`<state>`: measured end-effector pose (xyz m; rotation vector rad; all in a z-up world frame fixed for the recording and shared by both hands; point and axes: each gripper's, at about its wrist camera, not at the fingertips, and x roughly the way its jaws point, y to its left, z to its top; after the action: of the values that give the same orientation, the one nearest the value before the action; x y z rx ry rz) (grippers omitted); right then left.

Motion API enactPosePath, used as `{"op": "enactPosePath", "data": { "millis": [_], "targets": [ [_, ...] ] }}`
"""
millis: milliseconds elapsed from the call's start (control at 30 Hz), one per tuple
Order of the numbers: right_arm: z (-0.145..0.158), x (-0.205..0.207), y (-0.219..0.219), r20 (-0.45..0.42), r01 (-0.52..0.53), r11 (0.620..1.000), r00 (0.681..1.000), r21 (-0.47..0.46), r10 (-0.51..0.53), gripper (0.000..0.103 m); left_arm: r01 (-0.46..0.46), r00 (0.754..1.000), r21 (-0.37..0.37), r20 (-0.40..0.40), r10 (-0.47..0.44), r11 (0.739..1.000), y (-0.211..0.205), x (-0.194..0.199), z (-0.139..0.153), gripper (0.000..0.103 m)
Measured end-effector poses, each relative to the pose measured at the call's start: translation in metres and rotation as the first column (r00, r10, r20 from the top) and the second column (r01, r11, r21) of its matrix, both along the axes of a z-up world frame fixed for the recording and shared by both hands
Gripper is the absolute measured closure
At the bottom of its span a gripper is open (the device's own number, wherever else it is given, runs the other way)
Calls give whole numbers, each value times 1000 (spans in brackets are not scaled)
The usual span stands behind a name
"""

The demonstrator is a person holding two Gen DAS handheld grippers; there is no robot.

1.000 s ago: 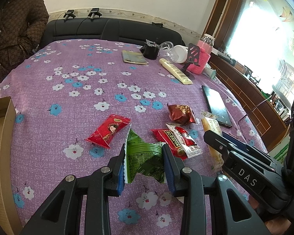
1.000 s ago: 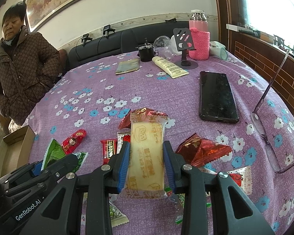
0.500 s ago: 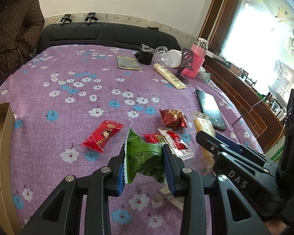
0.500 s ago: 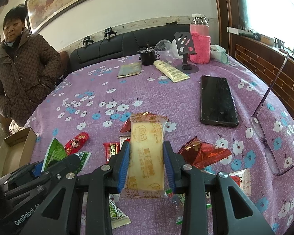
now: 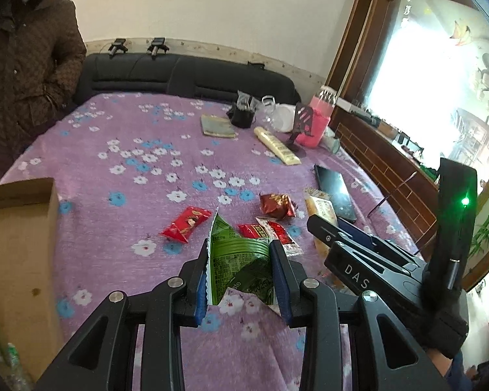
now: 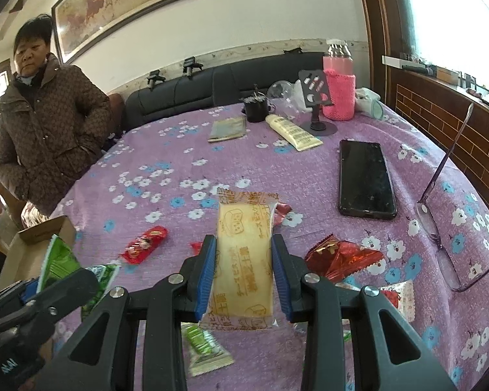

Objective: Organize snacks
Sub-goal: 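Carry the green packet and cream wafer bar over the cardboard tray with both grippers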

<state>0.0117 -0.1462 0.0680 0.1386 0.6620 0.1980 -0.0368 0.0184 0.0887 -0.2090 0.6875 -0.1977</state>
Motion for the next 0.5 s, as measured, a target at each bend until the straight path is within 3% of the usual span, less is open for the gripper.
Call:
{"op": "enactPosePath", "data": {
  "millis": [500],
  "targets": [
    [20,-50,26,34,-97,995,995,28,96,71,14,1000,-54,21,-13,998,29,-36,2,68]
  ]
}}
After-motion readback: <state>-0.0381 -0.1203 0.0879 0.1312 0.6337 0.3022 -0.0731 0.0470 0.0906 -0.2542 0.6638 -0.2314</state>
